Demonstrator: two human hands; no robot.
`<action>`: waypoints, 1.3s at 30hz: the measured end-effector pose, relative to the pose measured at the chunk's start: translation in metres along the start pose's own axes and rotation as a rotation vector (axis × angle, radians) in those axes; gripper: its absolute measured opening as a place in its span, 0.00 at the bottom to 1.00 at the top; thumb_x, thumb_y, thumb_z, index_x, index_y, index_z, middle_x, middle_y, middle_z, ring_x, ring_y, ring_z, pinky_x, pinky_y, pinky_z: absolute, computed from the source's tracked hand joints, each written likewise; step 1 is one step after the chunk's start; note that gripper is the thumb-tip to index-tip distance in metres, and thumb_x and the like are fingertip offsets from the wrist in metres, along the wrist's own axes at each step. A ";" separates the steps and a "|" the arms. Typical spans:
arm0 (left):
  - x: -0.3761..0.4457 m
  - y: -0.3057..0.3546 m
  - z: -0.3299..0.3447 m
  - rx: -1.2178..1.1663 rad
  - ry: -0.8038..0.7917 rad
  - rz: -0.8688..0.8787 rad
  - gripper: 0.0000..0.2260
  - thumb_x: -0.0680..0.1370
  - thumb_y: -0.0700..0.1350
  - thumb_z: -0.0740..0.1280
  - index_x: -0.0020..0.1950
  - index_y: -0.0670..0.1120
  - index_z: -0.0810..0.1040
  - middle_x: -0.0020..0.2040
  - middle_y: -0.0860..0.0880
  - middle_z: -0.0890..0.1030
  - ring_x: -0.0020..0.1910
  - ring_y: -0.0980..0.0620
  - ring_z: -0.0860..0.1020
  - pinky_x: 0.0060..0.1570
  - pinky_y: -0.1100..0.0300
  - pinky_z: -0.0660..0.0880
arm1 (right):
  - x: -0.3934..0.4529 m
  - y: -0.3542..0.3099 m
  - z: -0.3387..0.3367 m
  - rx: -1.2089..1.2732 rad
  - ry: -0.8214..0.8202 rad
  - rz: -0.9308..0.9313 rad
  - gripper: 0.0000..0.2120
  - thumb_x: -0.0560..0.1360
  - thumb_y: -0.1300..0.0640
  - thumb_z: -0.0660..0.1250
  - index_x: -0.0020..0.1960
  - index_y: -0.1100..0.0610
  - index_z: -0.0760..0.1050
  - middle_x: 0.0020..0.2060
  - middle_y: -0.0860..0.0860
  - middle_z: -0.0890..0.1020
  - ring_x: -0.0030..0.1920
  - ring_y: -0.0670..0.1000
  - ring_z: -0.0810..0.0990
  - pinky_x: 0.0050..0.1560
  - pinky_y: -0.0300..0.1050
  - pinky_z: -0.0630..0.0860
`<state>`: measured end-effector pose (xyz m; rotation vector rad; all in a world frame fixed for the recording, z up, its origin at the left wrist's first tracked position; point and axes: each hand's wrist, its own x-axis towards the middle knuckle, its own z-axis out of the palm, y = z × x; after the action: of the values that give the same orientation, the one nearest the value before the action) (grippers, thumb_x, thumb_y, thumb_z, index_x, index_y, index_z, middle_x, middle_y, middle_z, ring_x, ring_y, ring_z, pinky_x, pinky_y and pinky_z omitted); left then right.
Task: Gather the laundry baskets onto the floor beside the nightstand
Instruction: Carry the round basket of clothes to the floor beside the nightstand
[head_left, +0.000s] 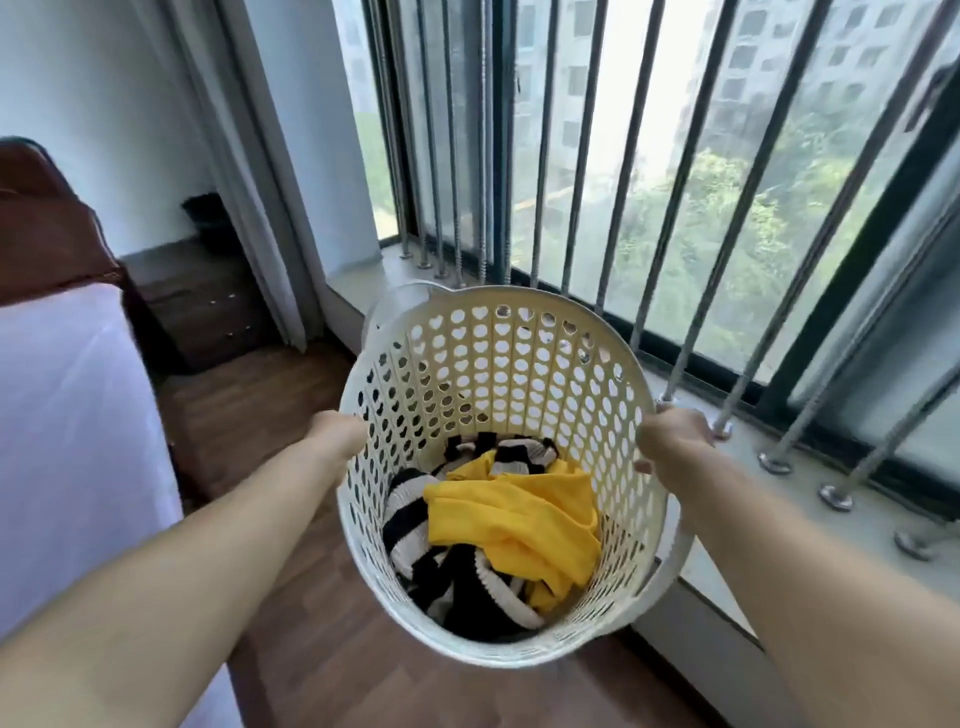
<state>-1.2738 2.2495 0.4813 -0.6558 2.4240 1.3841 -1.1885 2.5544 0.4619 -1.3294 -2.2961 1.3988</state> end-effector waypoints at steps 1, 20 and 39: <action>0.014 0.005 -0.001 -0.020 0.025 -0.036 0.17 0.80 0.37 0.58 0.67 0.32 0.69 0.56 0.38 0.78 0.53 0.39 0.78 0.53 0.50 0.74 | 0.018 -0.017 0.014 -0.022 -0.030 -0.023 0.05 0.77 0.64 0.60 0.46 0.57 0.73 0.36 0.56 0.77 0.39 0.58 0.82 0.45 0.55 0.83; 0.306 0.084 -0.102 -0.153 0.390 -0.288 0.19 0.80 0.36 0.57 0.71 0.32 0.65 0.70 0.37 0.71 0.66 0.38 0.72 0.62 0.50 0.70 | 0.189 -0.267 0.329 -0.135 -0.400 -0.214 0.10 0.76 0.66 0.60 0.38 0.56 0.73 0.36 0.57 0.80 0.41 0.61 0.84 0.48 0.58 0.83; 0.655 0.178 -0.188 -0.286 0.473 -0.456 0.12 0.81 0.39 0.57 0.63 0.36 0.71 0.43 0.40 0.75 0.44 0.45 0.73 0.50 0.54 0.70 | 0.341 -0.515 0.654 -0.286 -0.559 -0.375 0.16 0.70 0.69 0.58 0.52 0.57 0.77 0.31 0.52 0.76 0.34 0.58 0.82 0.31 0.46 0.78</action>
<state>-1.9299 2.0025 0.4160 -1.6522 2.1817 1.5050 -2.0469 2.2926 0.3925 -0.5295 -2.9912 1.4824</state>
